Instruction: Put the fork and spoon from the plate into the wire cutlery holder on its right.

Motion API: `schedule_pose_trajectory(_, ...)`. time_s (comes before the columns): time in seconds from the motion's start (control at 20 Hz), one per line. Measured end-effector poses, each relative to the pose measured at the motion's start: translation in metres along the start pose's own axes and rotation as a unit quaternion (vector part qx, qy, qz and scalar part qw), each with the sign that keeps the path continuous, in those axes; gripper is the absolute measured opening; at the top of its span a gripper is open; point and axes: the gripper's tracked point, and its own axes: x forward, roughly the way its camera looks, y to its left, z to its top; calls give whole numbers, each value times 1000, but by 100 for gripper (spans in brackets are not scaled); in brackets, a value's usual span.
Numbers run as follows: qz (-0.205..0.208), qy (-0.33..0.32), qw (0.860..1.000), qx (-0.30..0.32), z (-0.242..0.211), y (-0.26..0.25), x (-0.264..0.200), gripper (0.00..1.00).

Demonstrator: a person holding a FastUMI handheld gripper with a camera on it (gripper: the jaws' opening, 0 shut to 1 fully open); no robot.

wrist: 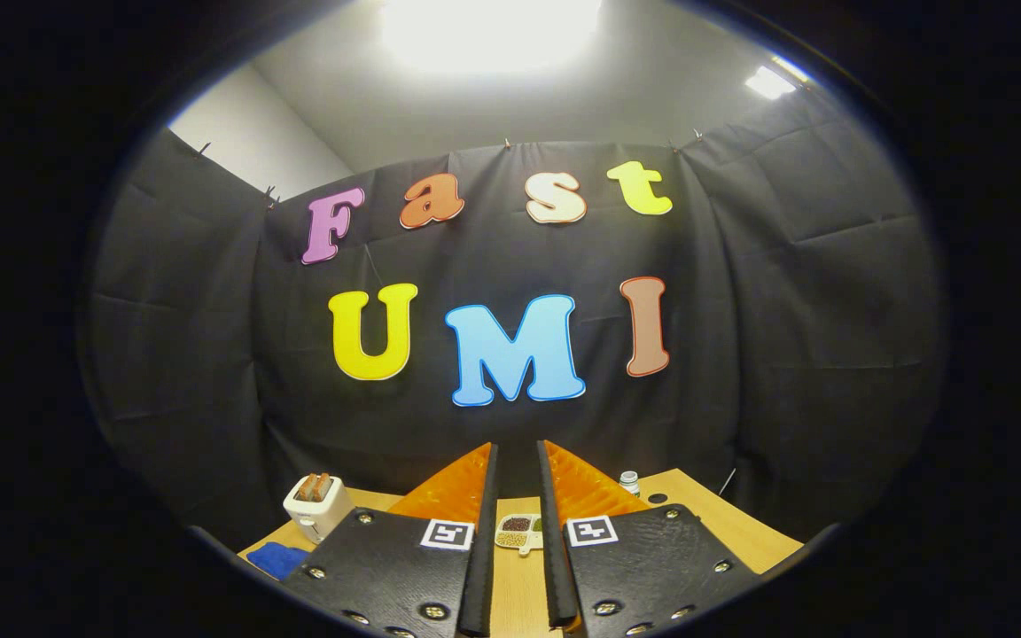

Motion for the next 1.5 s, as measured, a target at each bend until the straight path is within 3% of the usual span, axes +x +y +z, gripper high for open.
schedule_pose_trajectory(0.8, 2, 21, 1000, -19, -16, 14, 3, 24)
schedule_pose_trajectory(1.05, 28, 94, 995, -11, -61, 32, 9, 24)
schedule_pose_trajectory(1.25, 56, 182, 982, -2, -117, 54, 11, 24)
schedule_pose_trajectory(1.5, 91, 328, 940, 32, -207, 81, 0, 24)
